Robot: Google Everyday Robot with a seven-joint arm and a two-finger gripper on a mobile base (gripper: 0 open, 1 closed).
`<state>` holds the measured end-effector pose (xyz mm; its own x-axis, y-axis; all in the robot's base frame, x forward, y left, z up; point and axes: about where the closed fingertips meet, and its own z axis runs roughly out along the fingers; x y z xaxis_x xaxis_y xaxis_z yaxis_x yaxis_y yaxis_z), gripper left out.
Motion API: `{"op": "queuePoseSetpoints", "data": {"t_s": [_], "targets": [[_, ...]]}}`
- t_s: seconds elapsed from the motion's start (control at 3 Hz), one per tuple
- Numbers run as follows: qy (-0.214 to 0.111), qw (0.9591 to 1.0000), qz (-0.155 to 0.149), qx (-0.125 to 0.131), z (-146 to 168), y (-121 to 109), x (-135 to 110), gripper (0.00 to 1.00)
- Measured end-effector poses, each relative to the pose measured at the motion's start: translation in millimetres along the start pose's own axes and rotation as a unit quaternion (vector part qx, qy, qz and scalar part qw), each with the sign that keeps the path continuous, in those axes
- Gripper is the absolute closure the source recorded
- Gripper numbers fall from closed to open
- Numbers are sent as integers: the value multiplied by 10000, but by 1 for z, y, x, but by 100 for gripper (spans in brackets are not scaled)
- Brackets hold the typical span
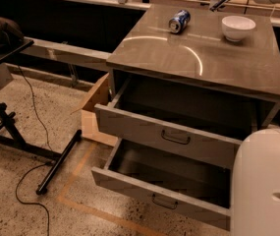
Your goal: Place rxbar blueberry into white bowl
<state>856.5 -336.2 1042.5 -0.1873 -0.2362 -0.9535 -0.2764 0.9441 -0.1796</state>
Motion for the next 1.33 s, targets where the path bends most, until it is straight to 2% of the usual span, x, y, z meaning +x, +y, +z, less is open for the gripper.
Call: {"op": "queuePoseSetpoints", "data": {"t_s": [0.67,1.0,1.33], "targets": [[45,9999,117,113,4,-4,3,100],[-96,9982,197,560,10,-25,-1,100],[-285,9930,468,1042,6,-51,-9,100]]}}
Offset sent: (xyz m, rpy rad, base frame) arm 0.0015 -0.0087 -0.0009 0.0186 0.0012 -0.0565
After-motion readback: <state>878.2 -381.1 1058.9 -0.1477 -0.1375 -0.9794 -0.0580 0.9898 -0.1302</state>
